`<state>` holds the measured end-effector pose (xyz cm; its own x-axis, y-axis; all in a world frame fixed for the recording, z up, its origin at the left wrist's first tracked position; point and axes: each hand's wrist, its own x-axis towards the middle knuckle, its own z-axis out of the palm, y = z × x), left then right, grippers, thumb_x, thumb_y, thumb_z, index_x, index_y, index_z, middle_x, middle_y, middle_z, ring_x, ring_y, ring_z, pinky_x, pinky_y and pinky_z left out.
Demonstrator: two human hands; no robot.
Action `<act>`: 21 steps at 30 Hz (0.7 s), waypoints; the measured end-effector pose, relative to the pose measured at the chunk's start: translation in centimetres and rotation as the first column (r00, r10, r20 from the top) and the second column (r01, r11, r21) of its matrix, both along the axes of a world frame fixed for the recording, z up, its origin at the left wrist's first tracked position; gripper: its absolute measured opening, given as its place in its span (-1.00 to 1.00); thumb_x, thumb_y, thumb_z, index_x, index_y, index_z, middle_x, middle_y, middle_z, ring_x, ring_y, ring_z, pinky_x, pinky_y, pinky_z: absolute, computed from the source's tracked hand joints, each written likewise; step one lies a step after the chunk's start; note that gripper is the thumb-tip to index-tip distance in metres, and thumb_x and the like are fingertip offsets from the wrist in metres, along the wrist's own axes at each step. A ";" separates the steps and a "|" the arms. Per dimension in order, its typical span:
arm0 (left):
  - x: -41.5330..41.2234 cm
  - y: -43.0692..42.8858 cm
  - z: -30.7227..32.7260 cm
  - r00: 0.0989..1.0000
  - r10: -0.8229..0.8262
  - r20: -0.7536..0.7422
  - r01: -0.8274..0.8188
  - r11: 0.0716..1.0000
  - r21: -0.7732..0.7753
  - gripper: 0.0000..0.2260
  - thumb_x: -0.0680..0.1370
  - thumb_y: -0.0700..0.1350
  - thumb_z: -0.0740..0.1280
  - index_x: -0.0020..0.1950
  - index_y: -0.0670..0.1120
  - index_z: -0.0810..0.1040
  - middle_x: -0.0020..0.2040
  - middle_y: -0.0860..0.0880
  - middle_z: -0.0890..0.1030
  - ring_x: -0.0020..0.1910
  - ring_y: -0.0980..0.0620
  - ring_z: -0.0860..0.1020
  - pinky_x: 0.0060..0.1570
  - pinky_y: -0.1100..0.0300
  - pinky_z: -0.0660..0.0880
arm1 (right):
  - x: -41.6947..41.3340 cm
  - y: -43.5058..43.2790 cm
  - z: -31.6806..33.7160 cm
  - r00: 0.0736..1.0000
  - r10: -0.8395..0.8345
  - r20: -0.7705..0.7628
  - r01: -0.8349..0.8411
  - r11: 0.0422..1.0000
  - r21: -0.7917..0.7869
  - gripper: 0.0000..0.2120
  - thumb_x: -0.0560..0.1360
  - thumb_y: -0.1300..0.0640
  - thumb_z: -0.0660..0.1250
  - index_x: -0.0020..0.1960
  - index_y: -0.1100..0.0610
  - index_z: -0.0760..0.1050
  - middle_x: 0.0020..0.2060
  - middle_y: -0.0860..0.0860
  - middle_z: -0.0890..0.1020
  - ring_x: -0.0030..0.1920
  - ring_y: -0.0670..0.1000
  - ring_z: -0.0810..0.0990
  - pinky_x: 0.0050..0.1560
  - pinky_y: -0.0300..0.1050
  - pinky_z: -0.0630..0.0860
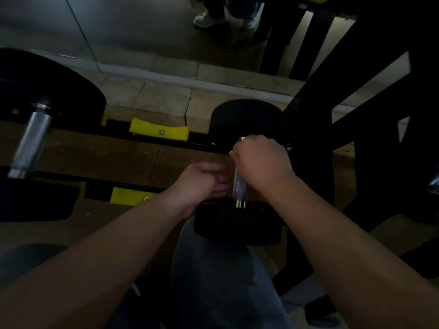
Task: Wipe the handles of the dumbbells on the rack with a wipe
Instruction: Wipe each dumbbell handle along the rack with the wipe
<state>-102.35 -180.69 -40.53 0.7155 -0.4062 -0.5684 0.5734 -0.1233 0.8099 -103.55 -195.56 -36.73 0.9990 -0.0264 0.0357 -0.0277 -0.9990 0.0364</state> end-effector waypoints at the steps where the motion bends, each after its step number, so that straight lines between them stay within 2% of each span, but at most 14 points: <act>1: 0.0 0.1 -0.1 1.000 0.006 -0.009 -0.006 1.000 0.000 -0.65 0.57 -0.41 0.23 0.30 -0.13 0.53 -0.07 -0.08 0.72 -0.08 0.01 0.72 -0.11 0.17 0.64 | -0.5 0.1 0.2 0.998 0.012 -0.066 -0.011 1.000 0.012 -0.84 0.58 0.10 0.27 -0.03 0.01 0.63 -0.24 -0.01 0.53 -0.28 0.06 0.57 -0.34 -0.10 0.49; 4: 0.3 0.4 -0.2 0.999 0.011 -0.032 -0.011 1.000 0.002 -0.68 0.59 -0.38 0.26 0.28 -0.11 0.53 -0.01 -0.14 0.72 -0.09 -0.02 0.72 -0.14 0.17 0.65 | -2.2 0.7 0.8 0.945 0.126 -0.302 -0.090 0.987 0.131 -0.84 0.53 0.00 0.32 -0.03 0.02 0.65 -0.24 0.02 0.51 -0.23 0.09 0.57 -0.28 -0.09 0.53; 6: 0.6 0.6 -0.5 0.999 -0.010 -0.043 0.010 1.000 0.000 -0.70 0.57 -0.36 0.31 0.27 -0.13 0.55 0.02 -0.16 0.72 -0.06 -0.06 0.72 -0.05 0.10 0.66 | -2.7 0.7 0.7 0.922 0.172 -0.347 -0.123 0.980 0.159 -0.83 0.50 -0.04 0.35 -0.04 0.00 0.66 -0.16 0.06 0.58 -0.16 0.12 0.61 -0.22 -0.04 0.60; 8: 0.8 0.7 -0.7 0.998 -0.054 -0.030 0.055 0.998 0.022 -0.68 0.55 -0.33 0.37 0.29 -0.14 0.57 0.03 -0.14 0.72 0.00 -0.07 0.71 0.13 -0.02 0.62 | -2.5 0.1 0.3 0.963 0.132 -0.234 -0.092 0.981 0.173 -0.83 0.53 -0.05 0.32 -0.02 -0.07 0.68 -0.13 0.04 0.60 -0.11 0.10 0.63 -0.16 -0.05 0.60; 10: 0.7 0.6 -0.6 0.995 -0.100 0.013 0.099 0.993 0.056 -0.69 0.56 -0.29 0.37 0.29 -0.11 0.59 0.03 -0.11 0.73 0.02 -0.03 0.71 0.19 -0.02 0.59 | -2.2 -0.8 -0.6 1.000 -0.011 -0.016 0.015 0.945 0.325 -0.84 0.56 -0.06 0.34 0.02 -0.10 0.70 -0.08 -0.01 0.62 -0.08 0.02 0.61 -0.07 -0.09 0.56; 12: 0.5 0.4 -0.4 0.989 -0.138 0.052 0.134 0.988 0.077 -0.71 0.59 -0.26 0.34 0.30 -0.08 0.58 0.06 -0.07 0.72 0.01 0.04 0.71 0.14 0.10 0.61 | -2.3 -1.2 -1.4 0.982 -0.135 0.131 0.058 0.878 0.475 -0.85 0.56 -0.02 0.39 0.03 -0.03 0.70 -0.07 -0.05 0.60 -0.10 -0.06 0.58 -0.07 -0.18 0.49; 14: 0.4 0.3 0.0 0.981 -0.174 0.081 0.168 0.983 0.074 -0.71 0.61 -0.26 0.31 0.31 -0.06 0.56 0.07 -0.04 0.71 0.00 0.07 0.70 0.05 0.21 0.62 | -3.0 -1.2 -2.0 0.965 -0.197 0.174 0.081 0.854 0.514 -0.88 0.57 0.02 0.39 0.03 0.01 0.68 -0.08 -0.04 0.63 -0.11 -0.08 0.59 -0.10 -0.23 0.47; 16: 0.4 0.4 0.2 0.970 -0.216 0.110 0.213 0.976 0.043 -0.70 0.62 -0.28 0.28 0.31 -0.03 0.56 0.08 -0.02 0.71 0.02 0.08 0.70 0.04 0.25 0.61 | -4.0 -1.4 -2.3 0.960 -0.267 0.086 0.178 0.816 0.549 -0.90 0.58 0.03 0.39 0.01 0.01 0.67 -0.13 -0.07 0.67 -0.15 -0.11 0.61 -0.13 -0.29 0.47; 18: 0.3 0.4 0.3 0.950 -0.267 0.160 0.260 0.964 0.064 -0.68 0.60 -0.31 0.29 0.24 0.03 0.58 0.03 0.01 0.72 0.02 0.11 0.69 0.02 0.29 0.60 | -5.2 -2.2 -2.6 0.938 -0.321 -0.133 0.332 0.711 0.620 -0.89 0.57 0.01 0.39 -0.07 -0.02 0.67 -0.22 -0.11 0.67 -0.22 -0.16 0.60 -0.21 -0.37 0.46; 20: 0.3 0.2 0.3 0.939 -0.274 0.206 0.260 0.961 0.092 -0.64 0.57 -0.36 0.30 0.27 -0.01 0.59 -0.01 -0.03 0.72 0.00 0.09 0.69 0.01 0.32 0.59 | -6.0 -2.6 -3.1 0.884 -0.321 -0.340 0.464 0.511 0.723 -0.85 0.56 0.00 0.41 -0.15 0.00 0.68 -0.26 -0.05 0.69 -0.23 -0.10 0.60 -0.20 -0.24 0.48; 21: 0.2 0.1 0.3 0.941 -0.261 0.217 0.244 0.965 0.100 -0.63 0.55 -0.38 0.31 0.29 -0.05 0.59 -0.02 -0.05 0.71 -0.04 0.11 0.69 -0.02 0.34 0.58 | -5.9 -2.6 -3.4 0.861 -0.335 -0.383 0.498 0.397 0.771 -0.84 0.56 0.03 0.41 -0.17 0.02 0.67 -0.25 0.00 0.69 -0.23 -0.06 0.61 -0.20 -0.19 0.48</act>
<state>-102.12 -180.62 -40.22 0.7075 -0.5549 -0.4377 0.3192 -0.3017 0.8984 -109.40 -198.15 -40.11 0.8431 -0.3752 -0.3853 -0.5250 -0.4189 -0.7409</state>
